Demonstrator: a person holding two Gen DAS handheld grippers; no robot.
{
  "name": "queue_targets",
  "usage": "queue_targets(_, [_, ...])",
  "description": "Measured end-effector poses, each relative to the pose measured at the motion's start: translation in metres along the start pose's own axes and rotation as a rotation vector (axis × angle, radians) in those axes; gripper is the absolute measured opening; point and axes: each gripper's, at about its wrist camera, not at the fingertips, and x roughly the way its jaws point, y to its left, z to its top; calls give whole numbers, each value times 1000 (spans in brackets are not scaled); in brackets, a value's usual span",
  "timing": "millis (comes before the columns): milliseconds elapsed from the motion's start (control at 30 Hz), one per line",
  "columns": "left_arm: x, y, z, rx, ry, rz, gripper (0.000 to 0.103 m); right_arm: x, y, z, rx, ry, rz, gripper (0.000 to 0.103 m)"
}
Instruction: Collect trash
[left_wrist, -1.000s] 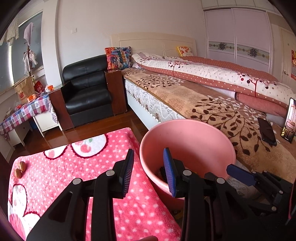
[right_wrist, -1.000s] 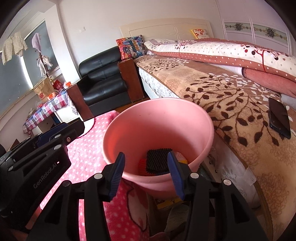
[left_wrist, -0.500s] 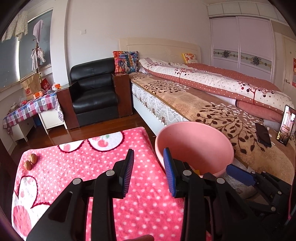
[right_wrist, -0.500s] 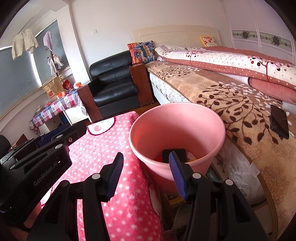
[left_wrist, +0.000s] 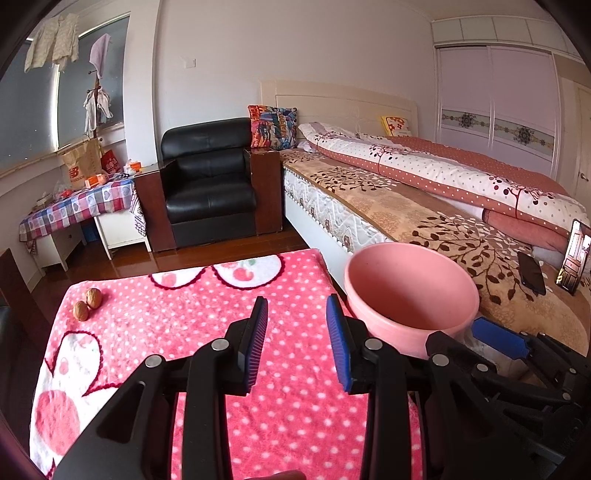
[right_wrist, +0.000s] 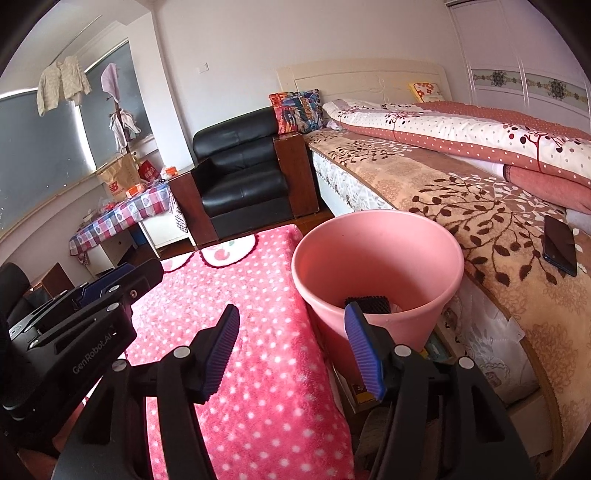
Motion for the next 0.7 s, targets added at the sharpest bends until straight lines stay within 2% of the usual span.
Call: queue_targets(700, [-17, 30, -13, -50, -3, 5, 33, -9, 37, -8, -61, -11, 24, 59])
